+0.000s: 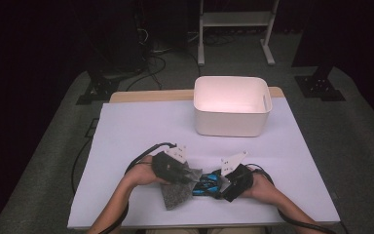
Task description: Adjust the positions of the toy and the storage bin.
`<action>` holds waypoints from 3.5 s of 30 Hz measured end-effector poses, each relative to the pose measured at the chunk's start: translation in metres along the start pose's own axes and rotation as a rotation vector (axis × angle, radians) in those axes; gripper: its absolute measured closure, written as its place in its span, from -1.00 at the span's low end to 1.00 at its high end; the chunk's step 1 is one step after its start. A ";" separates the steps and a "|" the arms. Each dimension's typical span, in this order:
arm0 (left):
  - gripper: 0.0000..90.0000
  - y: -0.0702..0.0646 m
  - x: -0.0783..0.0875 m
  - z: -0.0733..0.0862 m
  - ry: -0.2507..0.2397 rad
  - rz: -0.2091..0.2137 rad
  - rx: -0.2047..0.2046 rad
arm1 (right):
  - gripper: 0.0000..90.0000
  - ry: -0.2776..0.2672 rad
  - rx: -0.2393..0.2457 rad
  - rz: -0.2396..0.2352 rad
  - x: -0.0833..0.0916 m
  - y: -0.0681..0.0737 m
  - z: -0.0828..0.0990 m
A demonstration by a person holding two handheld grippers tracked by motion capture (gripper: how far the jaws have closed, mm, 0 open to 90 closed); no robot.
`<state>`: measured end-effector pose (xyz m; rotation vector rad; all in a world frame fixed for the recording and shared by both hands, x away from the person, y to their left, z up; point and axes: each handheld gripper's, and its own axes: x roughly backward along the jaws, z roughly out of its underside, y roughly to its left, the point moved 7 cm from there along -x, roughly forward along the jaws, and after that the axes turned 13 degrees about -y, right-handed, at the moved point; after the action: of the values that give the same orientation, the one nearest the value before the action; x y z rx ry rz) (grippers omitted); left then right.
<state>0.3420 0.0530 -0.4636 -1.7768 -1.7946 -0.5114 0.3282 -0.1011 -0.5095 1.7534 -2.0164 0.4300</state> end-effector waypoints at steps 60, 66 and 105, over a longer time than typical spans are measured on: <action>0.73 -0.007 0.031 0.033 0.005 -0.030 0.055 | -0.49 0.013 0.010 0.013 0.000 0.001 0.000; 0.73 -0.012 0.009 0.003 0.012 0.019 -0.009 | -0.49 0.008 0.014 0.014 -0.001 0.001 0.000; 0.72 0.006 -0.007 -0.010 0.061 0.015 -0.001 | -0.49 -0.008 0.006 0.012 -0.001 0.001 0.001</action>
<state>0.3491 0.0418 -0.4613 -1.7549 -1.7384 -0.5543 0.3269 -0.1011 -0.5107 1.7502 -2.0342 0.4345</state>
